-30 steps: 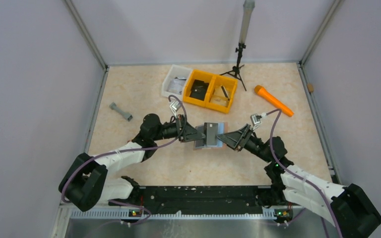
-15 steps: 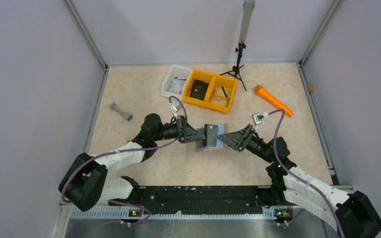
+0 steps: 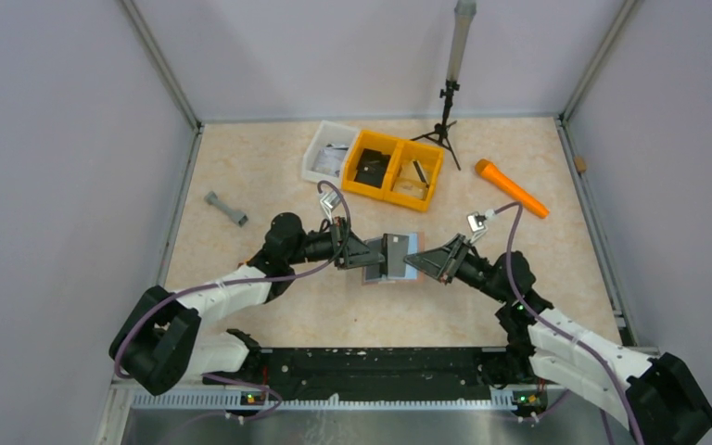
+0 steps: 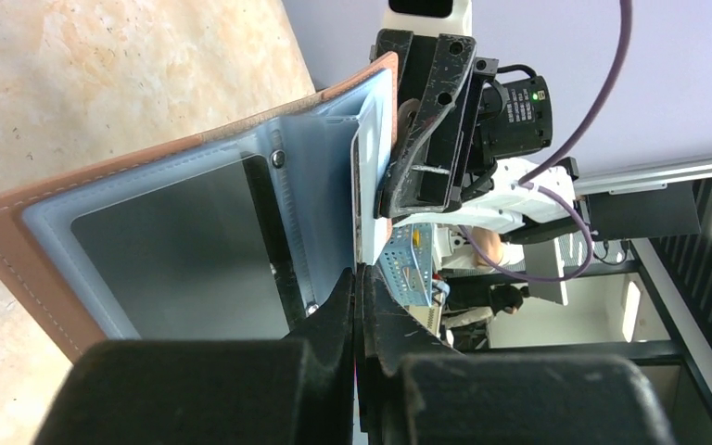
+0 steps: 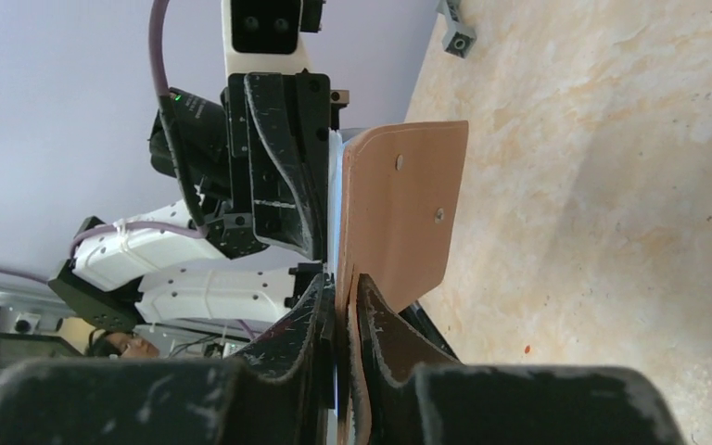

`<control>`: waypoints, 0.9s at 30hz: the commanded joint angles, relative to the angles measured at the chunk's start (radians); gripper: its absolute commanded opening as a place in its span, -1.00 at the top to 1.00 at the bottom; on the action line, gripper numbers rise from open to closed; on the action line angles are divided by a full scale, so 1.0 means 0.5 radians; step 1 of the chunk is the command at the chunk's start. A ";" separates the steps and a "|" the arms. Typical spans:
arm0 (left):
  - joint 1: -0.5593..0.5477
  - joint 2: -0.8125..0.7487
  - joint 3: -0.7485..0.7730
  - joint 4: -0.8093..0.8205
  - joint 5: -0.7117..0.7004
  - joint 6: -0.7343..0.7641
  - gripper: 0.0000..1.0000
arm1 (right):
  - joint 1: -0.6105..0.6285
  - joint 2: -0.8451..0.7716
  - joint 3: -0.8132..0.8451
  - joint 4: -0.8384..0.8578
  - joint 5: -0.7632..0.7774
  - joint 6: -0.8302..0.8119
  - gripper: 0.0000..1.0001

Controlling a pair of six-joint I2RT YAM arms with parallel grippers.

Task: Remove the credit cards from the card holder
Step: Remove the credit card from the card holder, then place the credit card in the storage box.

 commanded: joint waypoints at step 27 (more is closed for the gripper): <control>0.401 -0.048 0.279 -0.480 -0.346 0.448 1.00 | -0.110 -0.881 0.101 -1.100 0.674 -0.265 1.00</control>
